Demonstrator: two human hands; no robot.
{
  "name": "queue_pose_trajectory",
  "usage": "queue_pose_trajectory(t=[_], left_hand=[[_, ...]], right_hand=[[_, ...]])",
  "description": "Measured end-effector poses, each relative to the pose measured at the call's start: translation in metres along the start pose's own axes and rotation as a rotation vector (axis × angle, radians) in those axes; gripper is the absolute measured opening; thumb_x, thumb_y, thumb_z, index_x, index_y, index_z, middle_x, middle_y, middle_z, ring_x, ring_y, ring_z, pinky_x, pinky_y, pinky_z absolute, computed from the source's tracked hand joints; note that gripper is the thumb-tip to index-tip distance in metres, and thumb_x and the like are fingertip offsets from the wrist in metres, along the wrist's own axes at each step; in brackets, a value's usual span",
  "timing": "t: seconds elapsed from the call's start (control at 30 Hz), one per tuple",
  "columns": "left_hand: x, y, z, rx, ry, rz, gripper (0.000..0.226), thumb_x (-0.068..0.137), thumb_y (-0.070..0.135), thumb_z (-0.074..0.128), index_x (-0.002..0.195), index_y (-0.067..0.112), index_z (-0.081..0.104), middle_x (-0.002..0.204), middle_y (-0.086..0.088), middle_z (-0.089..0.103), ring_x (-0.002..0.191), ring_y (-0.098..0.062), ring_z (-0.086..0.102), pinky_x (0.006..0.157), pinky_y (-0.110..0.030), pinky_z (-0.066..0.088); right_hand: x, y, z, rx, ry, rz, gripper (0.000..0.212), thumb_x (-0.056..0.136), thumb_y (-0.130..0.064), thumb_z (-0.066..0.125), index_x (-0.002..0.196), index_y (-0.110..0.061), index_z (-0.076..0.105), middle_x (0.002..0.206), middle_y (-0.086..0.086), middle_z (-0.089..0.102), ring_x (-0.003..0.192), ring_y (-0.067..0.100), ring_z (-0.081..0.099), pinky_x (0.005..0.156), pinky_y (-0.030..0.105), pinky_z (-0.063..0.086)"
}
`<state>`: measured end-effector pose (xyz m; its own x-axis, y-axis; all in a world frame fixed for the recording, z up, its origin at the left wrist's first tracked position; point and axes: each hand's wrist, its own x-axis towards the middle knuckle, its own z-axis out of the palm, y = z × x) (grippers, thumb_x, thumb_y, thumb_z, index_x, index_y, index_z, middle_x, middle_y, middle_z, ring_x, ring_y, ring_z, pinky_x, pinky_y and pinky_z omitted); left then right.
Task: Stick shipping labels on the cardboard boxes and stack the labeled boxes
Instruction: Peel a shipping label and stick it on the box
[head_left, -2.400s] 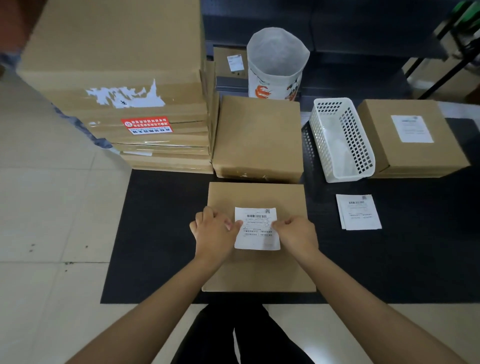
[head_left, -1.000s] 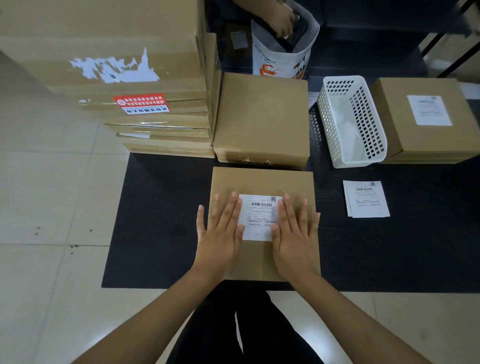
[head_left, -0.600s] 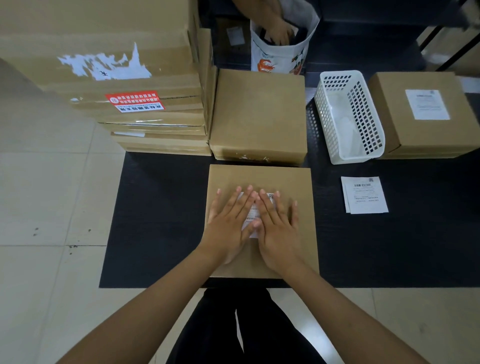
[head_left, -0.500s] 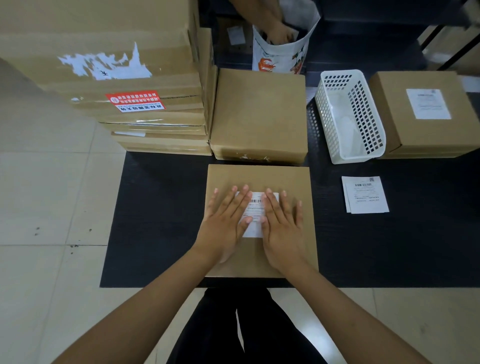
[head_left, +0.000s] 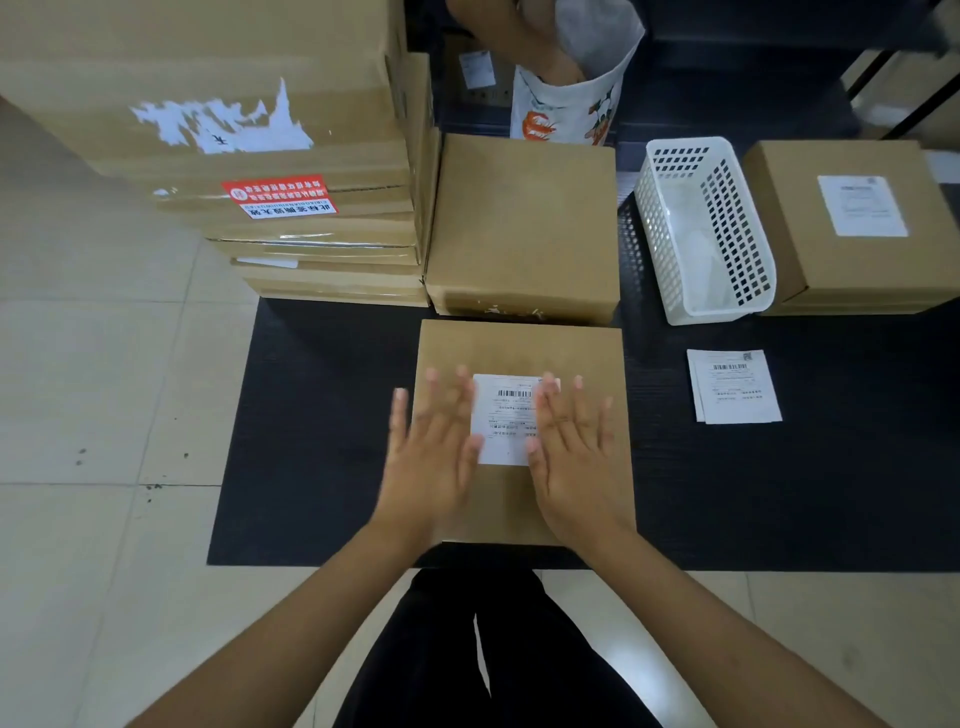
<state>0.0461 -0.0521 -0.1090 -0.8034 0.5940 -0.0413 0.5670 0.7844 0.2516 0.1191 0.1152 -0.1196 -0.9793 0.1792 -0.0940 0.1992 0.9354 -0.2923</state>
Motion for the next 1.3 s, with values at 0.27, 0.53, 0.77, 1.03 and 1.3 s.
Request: queue_pose_trajectory(t=[0.27,0.53,0.77,1.03,1.3], left_hand=[[-0.007,0.005,0.023,0.042,-0.174,0.143,0.069,0.097,0.056,-0.007,0.153,0.017,0.001,0.161,0.001,-0.005,0.148,-0.014,-0.01,0.117,-0.05,-0.002],[-0.013,-0.006,0.023,-0.099,-0.164,0.122,0.063,0.099,0.047,-0.008,0.152,0.016,0.004,0.161,0.0,0.0,0.146,-0.013,-0.013,0.118,-0.033,-0.004],[-0.025,-0.025,0.024,0.0,-0.127,0.063,0.057,0.102,0.044,-0.002,0.153,0.018,0.003,0.161,0.002,0.006,0.148,-0.018,-0.008,0.117,-0.036,0.0],[-0.041,0.027,0.007,-0.141,-0.071,0.205,0.056,0.103,0.04,0.014,0.153,0.014,0.012,0.162,0.001,0.003,0.149,-0.021,-0.002,0.119,-0.044,-0.001],[-0.045,0.024,0.035,-0.118,-0.138,0.203,0.062,0.103,0.046,0.014,0.152,0.009,0.015,0.161,-0.006,0.01,0.148,-0.014,0.007,0.118,-0.039,0.011]], right_hand=[[-0.007,-0.003,0.014,-0.038,-0.105,-0.109,0.059,0.102,-0.043,0.001,0.154,-0.017,0.01,0.162,-0.001,0.009,0.149,0.026,-0.003,0.116,0.052,0.001],[-0.019,0.019,0.015,-0.065,-0.036,-0.034,0.054,0.103,-0.04,0.014,0.153,-0.02,0.015,0.161,-0.007,0.014,0.149,0.027,0.0,0.117,0.053,0.004],[-0.023,0.023,0.015,-0.025,0.048,0.074,0.054,0.102,-0.035,0.017,0.151,-0.012,0.023,0.159,0.0,0.018,0.149,0.026,0.002,0.12,0.041,-0.004],[-0.048,-0.001,0.007,0.046,-0.008,-0.166,0.058,0.103,-0.039,0.012,0.153,-0.009,0.017,0.162,0.006,0.01,0.149,0.026,0.003,0.119,0.048,0.006],[-0.055,-0.002,0.024,-0.013,-0.092,-0.214,0.053,0.104,-0.034,0.014,0.149,-0.009,0.027,0.157,0.006,0.024,0.147,0.021,0.02,0.114,0.044,0.018]])
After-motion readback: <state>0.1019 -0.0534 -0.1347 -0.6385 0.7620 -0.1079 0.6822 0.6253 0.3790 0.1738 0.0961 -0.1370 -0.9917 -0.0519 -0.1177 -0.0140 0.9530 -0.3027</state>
